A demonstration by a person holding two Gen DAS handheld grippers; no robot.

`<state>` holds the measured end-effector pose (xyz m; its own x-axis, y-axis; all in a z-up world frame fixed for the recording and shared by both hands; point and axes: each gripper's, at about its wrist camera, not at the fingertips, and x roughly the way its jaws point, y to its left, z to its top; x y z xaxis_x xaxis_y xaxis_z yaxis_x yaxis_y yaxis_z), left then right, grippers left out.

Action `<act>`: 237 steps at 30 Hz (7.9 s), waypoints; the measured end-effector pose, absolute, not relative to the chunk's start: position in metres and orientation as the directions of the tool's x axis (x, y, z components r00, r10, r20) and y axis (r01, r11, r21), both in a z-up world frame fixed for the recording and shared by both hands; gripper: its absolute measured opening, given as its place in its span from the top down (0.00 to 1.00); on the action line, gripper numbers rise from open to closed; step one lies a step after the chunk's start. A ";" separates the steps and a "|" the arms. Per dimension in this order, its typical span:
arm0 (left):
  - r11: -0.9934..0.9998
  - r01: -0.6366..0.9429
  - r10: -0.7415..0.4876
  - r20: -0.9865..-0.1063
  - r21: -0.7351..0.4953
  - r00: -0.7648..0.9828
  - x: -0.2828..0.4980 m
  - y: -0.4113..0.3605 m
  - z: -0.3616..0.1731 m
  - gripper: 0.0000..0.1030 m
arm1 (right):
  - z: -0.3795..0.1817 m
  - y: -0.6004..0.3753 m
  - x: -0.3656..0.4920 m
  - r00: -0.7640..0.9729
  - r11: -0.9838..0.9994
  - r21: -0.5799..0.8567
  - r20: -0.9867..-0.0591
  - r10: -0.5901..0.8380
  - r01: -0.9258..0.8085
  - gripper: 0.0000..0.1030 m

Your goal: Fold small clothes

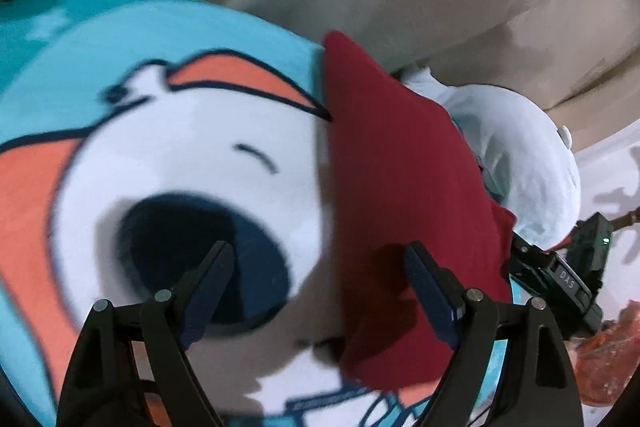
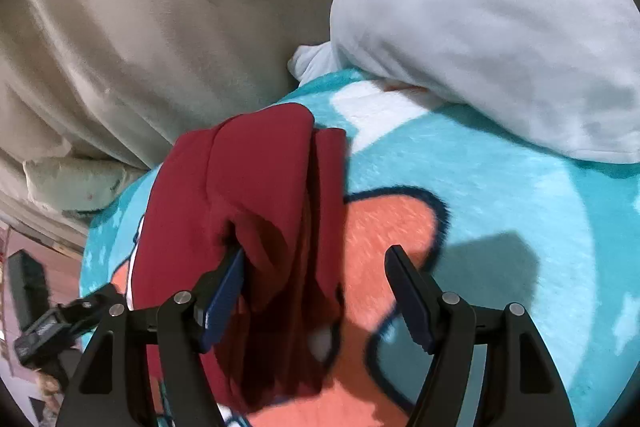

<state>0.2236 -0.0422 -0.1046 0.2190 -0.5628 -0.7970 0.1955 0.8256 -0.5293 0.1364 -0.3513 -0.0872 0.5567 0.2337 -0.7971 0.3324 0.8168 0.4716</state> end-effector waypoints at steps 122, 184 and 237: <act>0.985 0.164 -0.148 -0.775 -0.058 0.615 0.002 -0.050 0.014 0.23 | -0.053 -0.218 0.010 0.545 0.974 0.219 -0.824 0.153 0.057 0.37; 0.991 0.124 -0.116 -0.751 -0.046 0.649 0.010 -0.056 0.004 0.04 | -0.070 -0.229 0.017 0.519 0.979 0.180 -0.848 0.106 0.094 0.33; 0.979 0.184 -0.172 -0.819 -0.083 0.548 0.060 -0.035 -0.038 0.04 | -0.082 -0.203 0.058 0.520 0.989 0.087 -0.854 0.014 0.117 0.31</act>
<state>0.0605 -0.0351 -0.0376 0.5477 -0.1721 -0.8188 0.1841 0.9794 -0.0827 0.0576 -0.2031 -0.0815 0.5198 0.0139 -0.8542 0.1172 0.9892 0.0874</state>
